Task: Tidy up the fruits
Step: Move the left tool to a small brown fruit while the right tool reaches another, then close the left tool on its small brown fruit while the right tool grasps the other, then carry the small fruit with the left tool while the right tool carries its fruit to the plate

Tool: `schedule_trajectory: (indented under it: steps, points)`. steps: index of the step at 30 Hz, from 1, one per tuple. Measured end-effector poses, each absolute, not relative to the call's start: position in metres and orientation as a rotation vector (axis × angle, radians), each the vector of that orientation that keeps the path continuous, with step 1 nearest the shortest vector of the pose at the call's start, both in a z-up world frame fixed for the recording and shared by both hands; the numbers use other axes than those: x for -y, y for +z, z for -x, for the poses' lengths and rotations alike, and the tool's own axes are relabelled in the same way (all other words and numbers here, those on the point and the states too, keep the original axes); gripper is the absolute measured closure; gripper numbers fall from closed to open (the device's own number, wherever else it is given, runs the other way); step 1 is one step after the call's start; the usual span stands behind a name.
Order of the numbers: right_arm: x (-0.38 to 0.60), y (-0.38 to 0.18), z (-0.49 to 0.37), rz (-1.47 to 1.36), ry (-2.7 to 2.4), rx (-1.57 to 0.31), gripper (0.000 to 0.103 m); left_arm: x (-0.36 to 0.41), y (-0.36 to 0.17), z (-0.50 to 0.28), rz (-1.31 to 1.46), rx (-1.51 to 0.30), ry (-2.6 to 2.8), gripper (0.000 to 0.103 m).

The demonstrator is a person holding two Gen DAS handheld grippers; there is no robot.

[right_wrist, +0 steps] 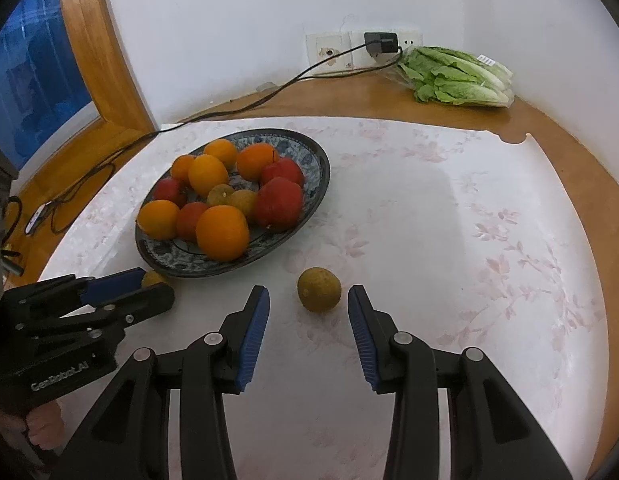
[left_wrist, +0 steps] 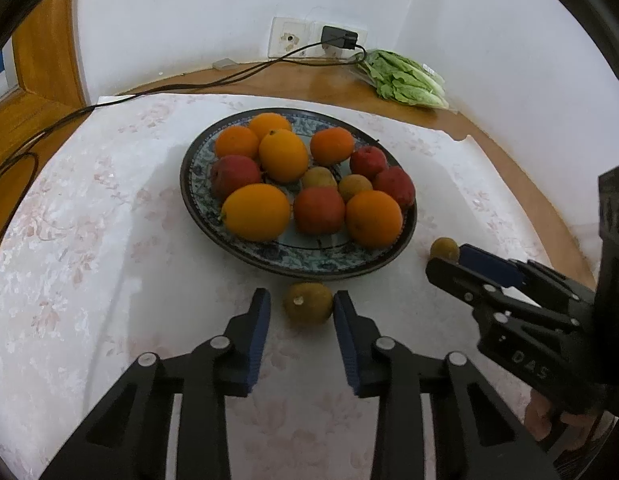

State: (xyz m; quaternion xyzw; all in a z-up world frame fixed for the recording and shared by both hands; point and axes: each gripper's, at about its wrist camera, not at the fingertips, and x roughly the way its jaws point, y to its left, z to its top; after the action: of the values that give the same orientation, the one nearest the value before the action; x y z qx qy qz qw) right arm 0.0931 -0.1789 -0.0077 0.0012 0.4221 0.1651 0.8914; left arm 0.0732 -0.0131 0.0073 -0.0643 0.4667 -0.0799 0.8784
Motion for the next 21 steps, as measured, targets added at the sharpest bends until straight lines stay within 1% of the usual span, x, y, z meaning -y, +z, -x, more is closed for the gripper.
schedule_trajectory:
  steps: [2,7,8,9,11,21]
  points:
    - [0.179,-0.009,-0.096,0.000,0.337,-0.880,0.061,0.014,0.007,-0.073,0.139,-0.976,-0.179,0.076]
    - [0.178,-0.012,-0.098,0.001,0.336,-0.878,0.061,0.014,0.007,-0.072,0.132,-0.975,-0.185,0.076]
    - [0.178,-0.012,-0.099,0.000,0.338,-0.878,0.065,0.014,0.007,-0.072,0.134,-0.976,-0.186,0.076]
    - [0.178,-0.013,-0.099,0.003,0.338,-0.877,0.072,0.013,0.007,-0.072,0.137,-0.976,-0.188,0.077]
    - [0.178,-0.012,-0.098,0.005,0.339,-0.879,0.078,0.013,0.008,-0.071,0.139,-0.974,-0.191,0.077]
    - [0.177,-0.004,-0.092,-0.007,0.357,-0.860,0.079,0.010,0.022,-0.066,0.160,-0.948,-0.198,0.077]
